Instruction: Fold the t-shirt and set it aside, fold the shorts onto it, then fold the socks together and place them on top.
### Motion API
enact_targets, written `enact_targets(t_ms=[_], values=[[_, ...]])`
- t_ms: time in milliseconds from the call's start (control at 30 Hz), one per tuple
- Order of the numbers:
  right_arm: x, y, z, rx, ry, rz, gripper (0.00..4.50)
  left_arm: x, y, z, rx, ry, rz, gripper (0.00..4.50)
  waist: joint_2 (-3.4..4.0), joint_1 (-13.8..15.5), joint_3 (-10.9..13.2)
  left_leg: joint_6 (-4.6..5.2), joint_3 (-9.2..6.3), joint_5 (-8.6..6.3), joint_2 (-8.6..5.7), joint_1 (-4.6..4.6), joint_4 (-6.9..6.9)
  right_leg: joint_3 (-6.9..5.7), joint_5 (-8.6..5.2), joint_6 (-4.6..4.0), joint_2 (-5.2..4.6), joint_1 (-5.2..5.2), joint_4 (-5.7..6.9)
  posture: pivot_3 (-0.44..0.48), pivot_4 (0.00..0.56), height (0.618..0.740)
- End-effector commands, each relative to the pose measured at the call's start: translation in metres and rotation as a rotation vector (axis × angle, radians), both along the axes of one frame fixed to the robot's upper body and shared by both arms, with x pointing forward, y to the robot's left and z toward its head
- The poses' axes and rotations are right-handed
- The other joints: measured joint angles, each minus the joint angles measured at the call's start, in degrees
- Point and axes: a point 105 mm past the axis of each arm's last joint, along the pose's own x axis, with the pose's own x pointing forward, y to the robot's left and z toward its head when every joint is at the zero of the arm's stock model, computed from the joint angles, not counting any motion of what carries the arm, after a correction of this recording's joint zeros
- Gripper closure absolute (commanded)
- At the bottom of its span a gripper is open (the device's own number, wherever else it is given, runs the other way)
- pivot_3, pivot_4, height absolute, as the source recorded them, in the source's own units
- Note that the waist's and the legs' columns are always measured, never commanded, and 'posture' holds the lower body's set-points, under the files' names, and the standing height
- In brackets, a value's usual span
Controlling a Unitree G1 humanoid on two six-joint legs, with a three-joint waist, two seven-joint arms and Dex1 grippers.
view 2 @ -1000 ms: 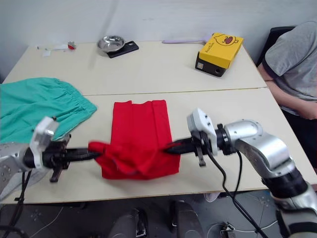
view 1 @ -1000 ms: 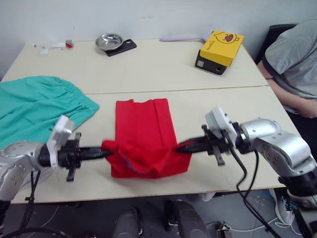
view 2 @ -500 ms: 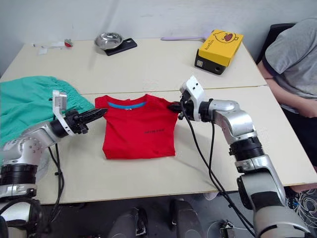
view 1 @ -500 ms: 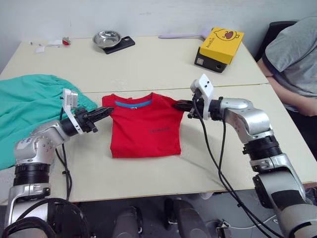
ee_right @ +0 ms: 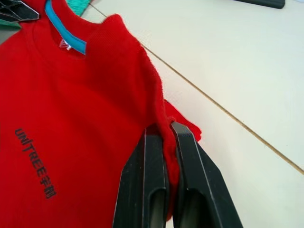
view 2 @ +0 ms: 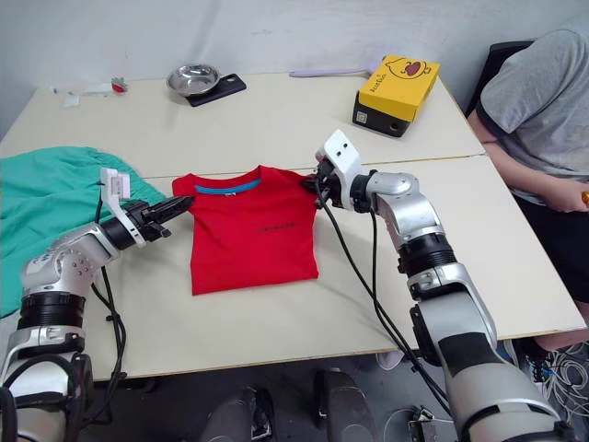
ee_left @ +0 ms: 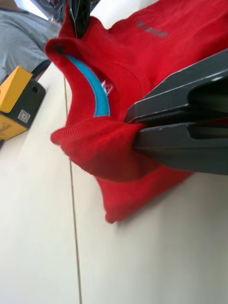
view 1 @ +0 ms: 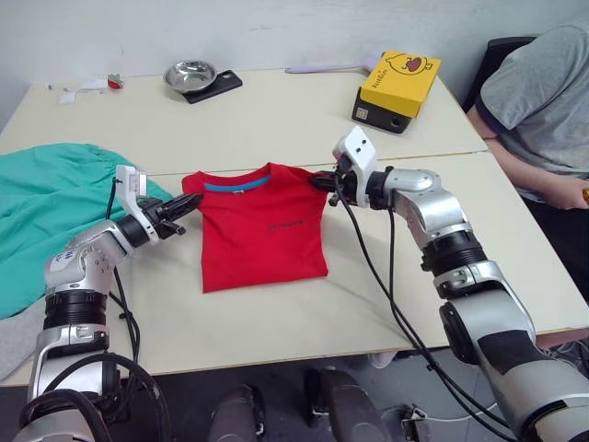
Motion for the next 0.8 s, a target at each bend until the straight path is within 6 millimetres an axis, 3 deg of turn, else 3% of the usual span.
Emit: enact_targets(t_ms=[33, 233, 300, 333, 467, 600, 700, 767, 800], values=[[0.011, 0.001, 0.012, 0.026, -0.027, -0.053, 4.5, 0.008, -0.001, 0.008, 0.005, -0.047, 0.008, 4.46, 0.0, 0.0, 0.0, 0.0, 0.02, 0.0, 0.0, 0.01, 0.0, 0.01, 0.0, 0.0, -0.01, 0.0, 0.01, 0.0, 0.15, 0.74], [0.019, 0.005, -0.001, 0.069, 0.007, -0.104, 4.5, 0.022, 0.001, 0.004, -0.034, -0.032, 0.073, 4.46, 0.0, -0.1, 0.0, 0.0, 0.02, 0.01, -0.01, -0.02, 0.01, 0.01, 0.0, 0.0, -0.02, -0.01, 0.03, 0.0, 0.15, 0.74], [0.023, 0.003, -0.002, 0.066, -0.025, -0.142, 3.99, 0.024, -0.001, 0.004, -0.04, -0.037, 0.073, 4.5, 0.0, -0.2, 0.0, 0.0, 0.03, 0.01, -0.01, -0.02, 0.0, 0.01, 0.0, -0.01, -0.02, -0.02, 0.03, 0.0, 0.15, 0.74], [0.023, 0.003, -0.003, 0.058, -0.029, -0.141, 3.74, 0.024, -0.002, 0.004, -0.04, -0.044, 0.072, 4.02, 0.0, -0.2, 0.0, 0.0, 0.04, 0.0, 0.0, -0.02, 0.0, 0.01, 0.0, -0.01, -0.02, -0.02, 0.03, 0.0, 0.15, 0.74], [0.018, -0.004, -0.002, -0.001, -0.074, -0.105, 2.39, 0.024, 0.005, 0.008, 0.009, -0.108, 0.145, 2.88, 0.0, -0.2, 0.0, 0.0, 0.04, 0.01, 0.0, -0.02, -0.01, 0.01, 0.0, -0.01, -0.02, -0.03, 0.04, 0.0, 0.15, 0.74], [0.008, -0.032, 0.007, -0.031, -0.135, -0.096, 0.99, 0.014, 0.026, 0.017, 0.082, -0.196, 0.25, 1.61, 0.0, 0.0, 0.0, 0.0, 0.01, 0.0, -0.01, -0.02, -0.04, 0.01, 0.0, -0.01, -0.05, -0.03, 0.02, 0.0, 0.15, 0.74], [-0.002, -0.049, 0.015, -0.031, -0.182, -0.098, 0.01, -0.002, 0.026, 0.023, 0.137, -0.266, 0.213, 0.62, 0.0, -0.1, 0.0, -0.01, 0.02, -0.03, -0.01, -0.04, -0.07, 0.01, 0.0, -0.01, -0.06, -0.03, -0.05, 0.0, 0.15, 0.74], [-0.012, -0.056, 0.02, -0.029, -0.217, -0.067, 0.0, -0.017, 0.024, 0.03, 0.141, -0.32, 0.17, 0.05, 0.0, -0.1, 0.0, -0.01, 0.02, -0.04, -0.01, -0.03, -0.1, 0.01, 0.0, -0.01, -0.05, -0.03, -0.08, 0.0, 0.15, 0.74], [-0.02, -0.056, 0.023, -0.023, -0.238, -0.027, 0.0, -0.027, 0.02, 0.033, 0.135, -0.345, 0.131, 0.05, 0.0, -0.1, 0.0, -0.02, 0.02, -0.04, 0.0, -0.03, -0.1, 0.01, 0.0, -0.01, -0.04, -0.03, -0.06, 0.0, 0.15, 0.74]])
